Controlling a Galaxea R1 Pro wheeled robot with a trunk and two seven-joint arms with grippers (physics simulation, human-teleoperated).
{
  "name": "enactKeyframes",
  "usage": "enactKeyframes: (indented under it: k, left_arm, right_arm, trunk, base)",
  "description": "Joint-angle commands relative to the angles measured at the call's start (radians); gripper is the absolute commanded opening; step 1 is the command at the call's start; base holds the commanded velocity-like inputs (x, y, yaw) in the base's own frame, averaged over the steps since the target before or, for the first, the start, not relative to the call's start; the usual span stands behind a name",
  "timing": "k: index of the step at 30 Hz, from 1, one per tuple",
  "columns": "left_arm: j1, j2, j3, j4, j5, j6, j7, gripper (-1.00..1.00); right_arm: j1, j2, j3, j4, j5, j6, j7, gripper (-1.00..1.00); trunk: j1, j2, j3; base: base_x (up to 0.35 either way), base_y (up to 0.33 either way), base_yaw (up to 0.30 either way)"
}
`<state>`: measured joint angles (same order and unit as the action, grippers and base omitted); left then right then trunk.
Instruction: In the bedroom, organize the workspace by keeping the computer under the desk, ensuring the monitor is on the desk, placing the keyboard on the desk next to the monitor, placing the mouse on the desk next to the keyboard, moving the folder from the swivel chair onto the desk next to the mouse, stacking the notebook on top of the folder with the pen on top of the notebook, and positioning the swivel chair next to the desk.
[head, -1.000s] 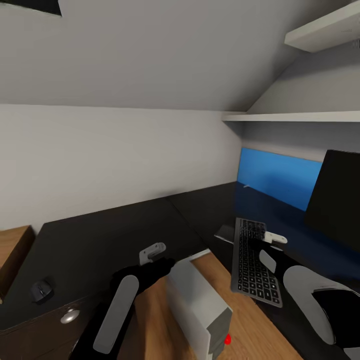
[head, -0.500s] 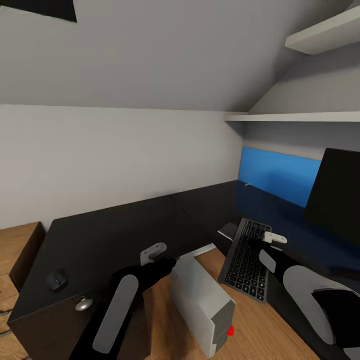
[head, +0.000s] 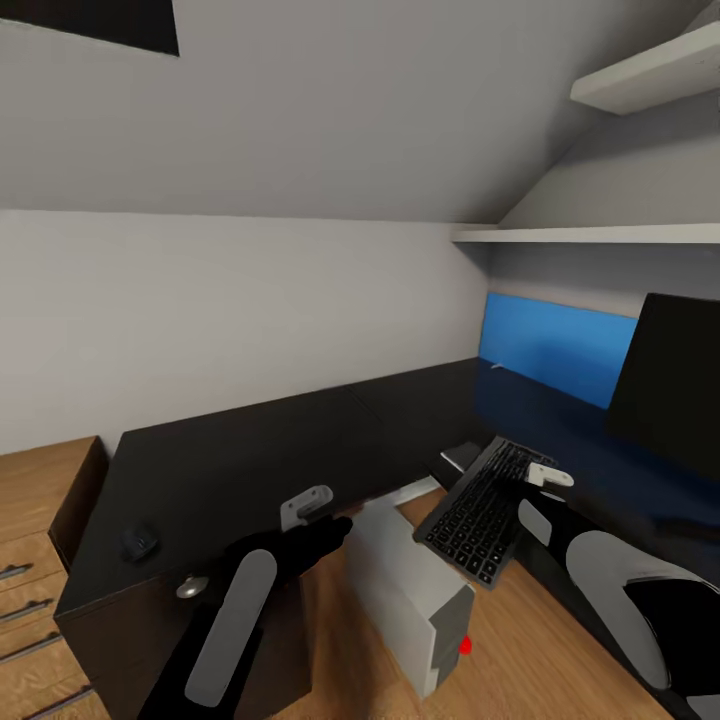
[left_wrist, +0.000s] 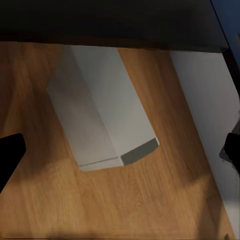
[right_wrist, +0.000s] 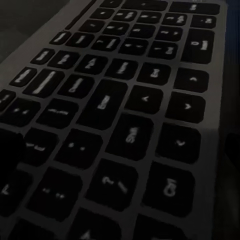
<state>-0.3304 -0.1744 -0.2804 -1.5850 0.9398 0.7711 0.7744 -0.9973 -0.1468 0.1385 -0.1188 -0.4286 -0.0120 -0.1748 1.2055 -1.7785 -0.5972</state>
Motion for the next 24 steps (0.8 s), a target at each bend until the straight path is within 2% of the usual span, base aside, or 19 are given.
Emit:
enactKeyframes:
  k: [1, 14, 24]
  left_arm:
    - [-0.001, 0.0, 0.0, -0.001, 0.01, 0.001, 0.01, 1.0]
    - [-0.001, 0.0, 0.0, 0.002, 0.011, 0.002, 0.009, 1.0]
    - [-0.001, 0.0, -0.002, 0.002, 0.011, 0.002, 0.01, 1.0]
  right_arm:
    - [0.0, 0.0, 0.01, 0.007, -0.017, -0.002, -0.005, 1.0]
    - [0.0, 0.0, 0.009, 0.0, -0.014, -0.01, -0.003, 1.0]
    - [0.0, -0.001, 0.009, -0.004, -0.015, -0.012, -0.003, 1.0]
  trunk:
    - [0.0, 0.0, -0.001]
    - [0.0, 0.0, -0.001]
    - [-0.039, 0.07, 0.03]
  base:
    - [-0.219, 0.08, 0.0]
    - [-0.041, 0.011, 0.0]
    - [0.0, 0.0, 0.0]
